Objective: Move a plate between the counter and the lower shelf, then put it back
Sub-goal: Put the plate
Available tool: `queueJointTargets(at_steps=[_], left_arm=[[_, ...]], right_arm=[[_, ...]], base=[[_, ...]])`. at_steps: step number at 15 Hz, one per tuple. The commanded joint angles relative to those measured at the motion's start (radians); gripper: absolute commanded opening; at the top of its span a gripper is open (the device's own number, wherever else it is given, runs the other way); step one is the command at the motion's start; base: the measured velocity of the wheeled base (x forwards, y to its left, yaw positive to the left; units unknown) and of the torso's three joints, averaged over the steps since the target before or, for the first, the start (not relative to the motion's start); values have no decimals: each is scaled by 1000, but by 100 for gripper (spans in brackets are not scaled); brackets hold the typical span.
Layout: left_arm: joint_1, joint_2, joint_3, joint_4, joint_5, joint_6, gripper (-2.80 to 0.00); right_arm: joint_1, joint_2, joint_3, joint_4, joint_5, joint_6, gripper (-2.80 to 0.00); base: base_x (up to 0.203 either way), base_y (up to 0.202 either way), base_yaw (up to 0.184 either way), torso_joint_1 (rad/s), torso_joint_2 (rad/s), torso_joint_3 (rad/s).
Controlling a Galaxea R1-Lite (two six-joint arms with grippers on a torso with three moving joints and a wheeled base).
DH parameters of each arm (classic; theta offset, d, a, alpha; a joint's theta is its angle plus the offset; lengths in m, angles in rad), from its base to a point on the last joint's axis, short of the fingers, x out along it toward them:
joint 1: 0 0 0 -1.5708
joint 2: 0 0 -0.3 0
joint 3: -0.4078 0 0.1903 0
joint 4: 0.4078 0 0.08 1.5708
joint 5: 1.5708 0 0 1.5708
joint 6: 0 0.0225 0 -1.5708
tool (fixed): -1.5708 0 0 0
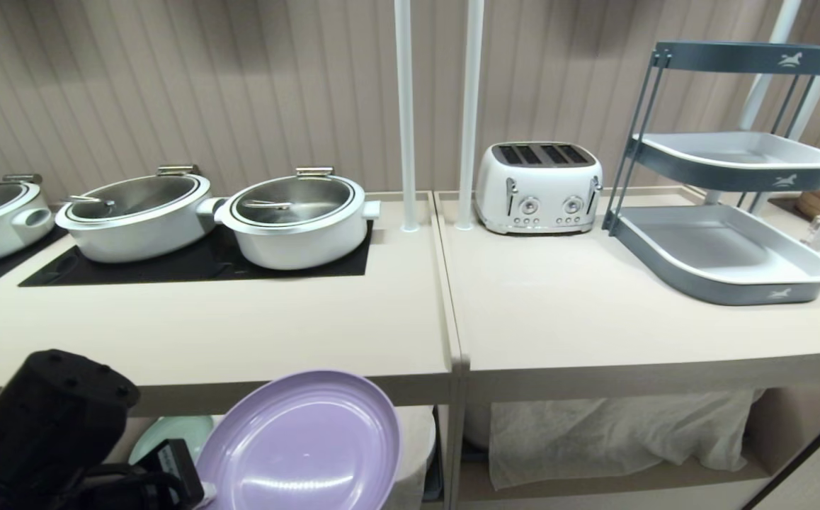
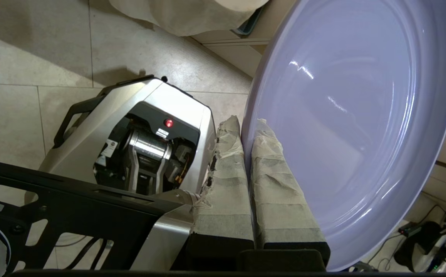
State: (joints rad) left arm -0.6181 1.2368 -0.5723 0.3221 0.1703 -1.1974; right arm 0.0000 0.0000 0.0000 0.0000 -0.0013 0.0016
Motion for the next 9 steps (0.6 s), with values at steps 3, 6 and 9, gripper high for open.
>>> queueJointTargets(at_steps=[3,6,9], left_arm=[[1,4,2,2,1,-7,-280],[0,6,0,0,0,-7,-280],[1,6,0,-3,0,-7,-280]], right_arm=[[0,0,0,0,0,0,-280],[0,0,0,0,0,0,-280],[0,0,0,0,1,0,-280]], base=[[0,0,0,163,-319,-162],[0,0,0,148,-293,-152],[0,0,0,107,-210,-107]])
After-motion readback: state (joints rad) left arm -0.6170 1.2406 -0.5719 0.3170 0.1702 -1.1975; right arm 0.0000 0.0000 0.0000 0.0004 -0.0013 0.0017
